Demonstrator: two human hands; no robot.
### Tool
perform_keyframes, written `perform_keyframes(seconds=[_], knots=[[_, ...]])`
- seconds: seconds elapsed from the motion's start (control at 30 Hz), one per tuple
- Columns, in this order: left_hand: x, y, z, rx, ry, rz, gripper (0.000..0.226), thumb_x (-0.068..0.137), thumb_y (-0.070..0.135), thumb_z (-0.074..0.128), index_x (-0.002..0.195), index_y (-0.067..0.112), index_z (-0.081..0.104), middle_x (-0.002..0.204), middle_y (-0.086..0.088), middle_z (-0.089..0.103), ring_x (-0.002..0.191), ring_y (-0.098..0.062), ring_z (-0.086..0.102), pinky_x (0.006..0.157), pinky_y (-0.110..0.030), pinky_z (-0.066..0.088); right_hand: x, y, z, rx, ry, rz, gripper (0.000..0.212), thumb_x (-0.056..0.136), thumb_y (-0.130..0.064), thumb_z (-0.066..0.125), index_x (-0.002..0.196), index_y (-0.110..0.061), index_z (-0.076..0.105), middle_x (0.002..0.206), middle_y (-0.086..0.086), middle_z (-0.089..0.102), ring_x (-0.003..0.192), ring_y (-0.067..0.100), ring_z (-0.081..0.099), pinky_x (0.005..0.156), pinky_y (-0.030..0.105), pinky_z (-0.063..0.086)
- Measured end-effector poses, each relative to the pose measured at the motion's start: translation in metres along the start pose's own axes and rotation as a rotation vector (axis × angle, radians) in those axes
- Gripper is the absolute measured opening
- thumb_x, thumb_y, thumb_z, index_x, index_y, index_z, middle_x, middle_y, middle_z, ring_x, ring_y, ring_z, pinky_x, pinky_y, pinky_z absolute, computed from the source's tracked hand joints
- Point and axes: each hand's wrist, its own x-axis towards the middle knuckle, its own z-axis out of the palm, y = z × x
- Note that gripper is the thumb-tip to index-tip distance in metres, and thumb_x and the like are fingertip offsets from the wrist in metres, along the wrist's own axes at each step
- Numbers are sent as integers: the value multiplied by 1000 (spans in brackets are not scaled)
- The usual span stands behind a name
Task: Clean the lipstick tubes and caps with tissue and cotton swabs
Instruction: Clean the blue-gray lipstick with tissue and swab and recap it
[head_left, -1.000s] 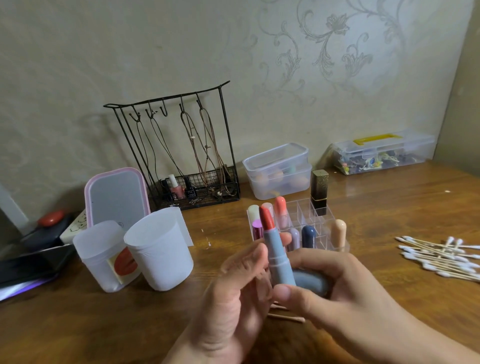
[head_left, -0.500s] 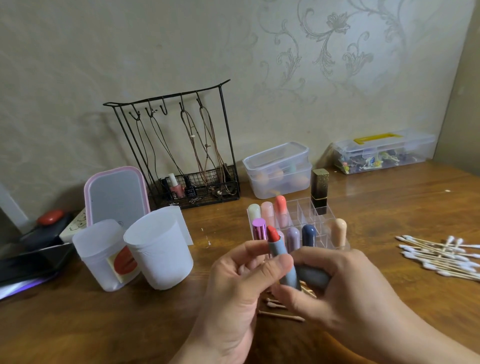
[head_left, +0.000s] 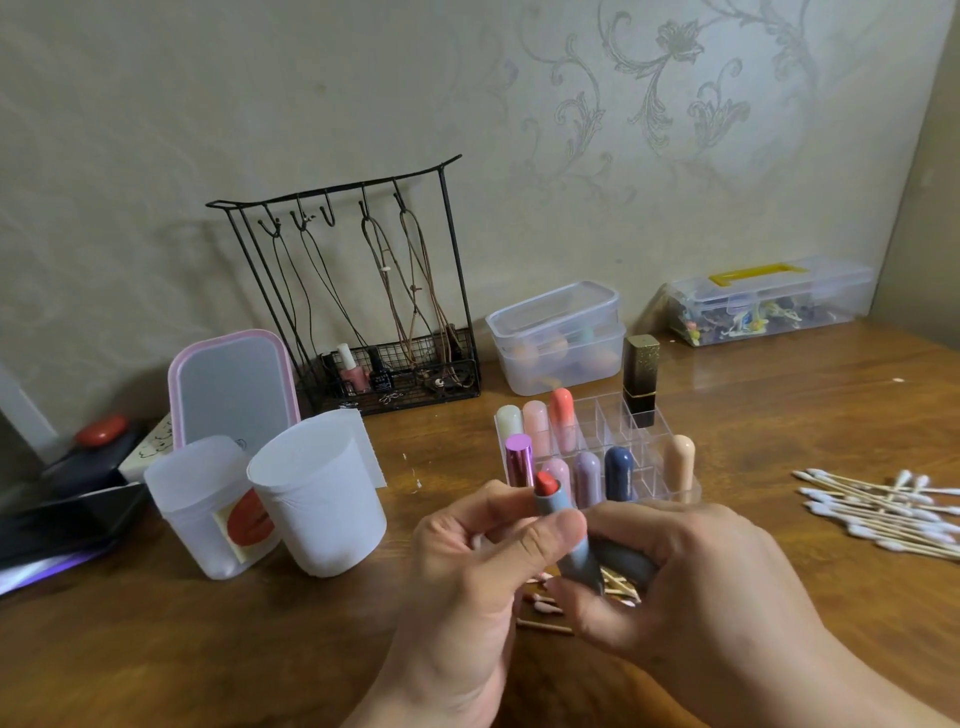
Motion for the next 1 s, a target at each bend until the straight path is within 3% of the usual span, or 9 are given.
perform_keyframes(seconds=[0.13,0.2,0.3,0.37,0.43,0.57,0.63,0.73,1.0], knots=[[-1,-2,6,188,139,64,35,46,34,92,72,16,78,77,-30,60,70,-21,63,68,-36,56,3,-3,-1,-152,74,-15,31,70,-65,46,66,-40,65,51,-16,56,39,5,41,42,6,13],[0,-3,5,186,129,79,40,47,38,87,78,16,77,74,-26,57,72,-29,58,69,-43,52,3,-2,-1,-65,-19,11,38,67,-71,46,75,-40,67,59,-16,62,48,7,54,38,15,34],[1,-2,2,122,-60,14,46,57,42,79,94,13,76,101,-12,72,96,-34,66,86,-50,49,5,2,-6,308,-210,52,49,61,-79,48,96,-48,64,76,-20,69,70,-2,63,78,22,52],[-1,0,1,88,-144,-25,46,62,44,77,95,12,76,104,-12,72,98,-31,68,80,-41,54,8,6,-7,466,-279,40,43,63,-75,55,91,-44,67,74,-16,71,77,-6,65,100,8,27],[0,0,0,51,-154,-33,50,58,47,84,89,9,77,97,-13,71,92,-28,67,75,-37,53,8,5,-7,514,-281,41,40,64,-71,57,90,-42,69,72,-14,71,79,-10,64,93,-5,10],[0,-4,-3,-50,-117,-45,57,44,45,92,80,4,76,87,-21,60,87,-36,57,80,-44,42,3,0,-1,249,-158,31,53,58,-78,45,107,-61,56,95,-30,70,103,-7,63,82,23,40],[1,-5,-3,-54,-79,-33,62,36,45,95,79,4,77,84,-20,61,84,-34,59,79,-44,45,2,2,1,85,-43,-15,47,59,-74,48,96,-49,63,76,-25,67,75,1,65,65,22,50],[2,-6,1,-26,3,-4,63,29,46,94,78,9,79,84,-13,72,85,-26,69,84,-38,53,2,2,-2,-124,113,-54,26,63,-59,58,71,-35,59,56,-15,49,47,12,42,37,23,35],[-2,-16,6,78,117,10,60,27,47,95,74,14,77,77,-15,72,76,-30,68,78,-46,56,1,-2,3,-264,119,-51,36,73,-64,44,65,-35,64,48,-8,51,33,13,44,45,13,9]])
